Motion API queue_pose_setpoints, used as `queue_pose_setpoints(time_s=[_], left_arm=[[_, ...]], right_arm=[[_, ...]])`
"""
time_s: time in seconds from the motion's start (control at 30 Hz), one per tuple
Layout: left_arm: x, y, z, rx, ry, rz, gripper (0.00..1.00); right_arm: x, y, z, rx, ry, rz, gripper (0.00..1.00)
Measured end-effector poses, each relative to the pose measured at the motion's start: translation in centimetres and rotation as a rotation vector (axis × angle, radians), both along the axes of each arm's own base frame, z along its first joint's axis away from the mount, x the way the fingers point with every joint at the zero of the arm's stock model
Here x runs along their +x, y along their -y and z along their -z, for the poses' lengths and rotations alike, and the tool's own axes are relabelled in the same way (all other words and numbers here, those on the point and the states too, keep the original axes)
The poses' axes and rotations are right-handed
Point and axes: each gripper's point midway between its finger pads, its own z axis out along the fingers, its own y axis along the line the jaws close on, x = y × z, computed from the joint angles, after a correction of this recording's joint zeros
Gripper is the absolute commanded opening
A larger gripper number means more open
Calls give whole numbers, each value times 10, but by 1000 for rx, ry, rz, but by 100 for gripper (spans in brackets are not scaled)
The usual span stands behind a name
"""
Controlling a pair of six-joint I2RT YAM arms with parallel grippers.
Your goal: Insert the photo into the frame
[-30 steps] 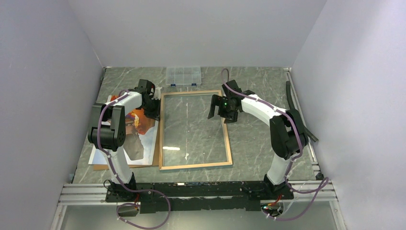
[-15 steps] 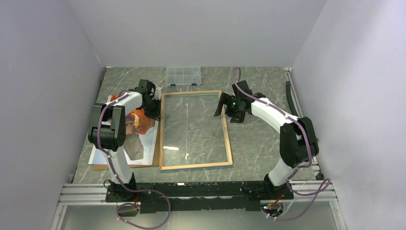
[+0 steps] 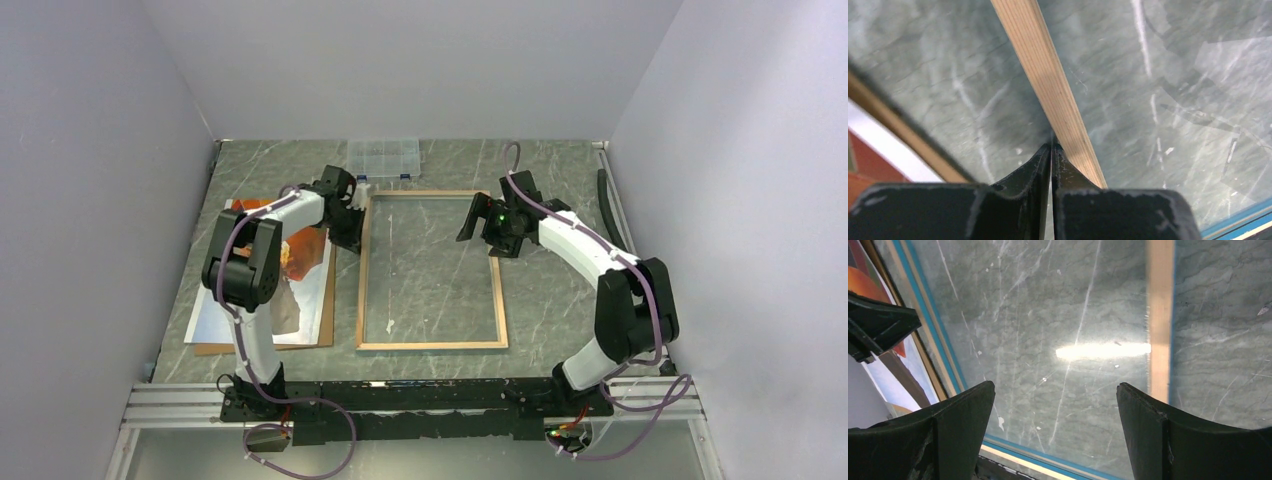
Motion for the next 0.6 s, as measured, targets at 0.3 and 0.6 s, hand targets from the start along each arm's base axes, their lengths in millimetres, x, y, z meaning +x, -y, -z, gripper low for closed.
queue_pose_setpoints(time_s=[0.3,0.6], left_arm=[[1,26,-3,-5,-6,55,21],[8,-61,-65,16,5,-88,94]], right_arm=[[-1,-3,-16,11,47,-1,99],[-10,-105,-49,-15,156,-211,100]])
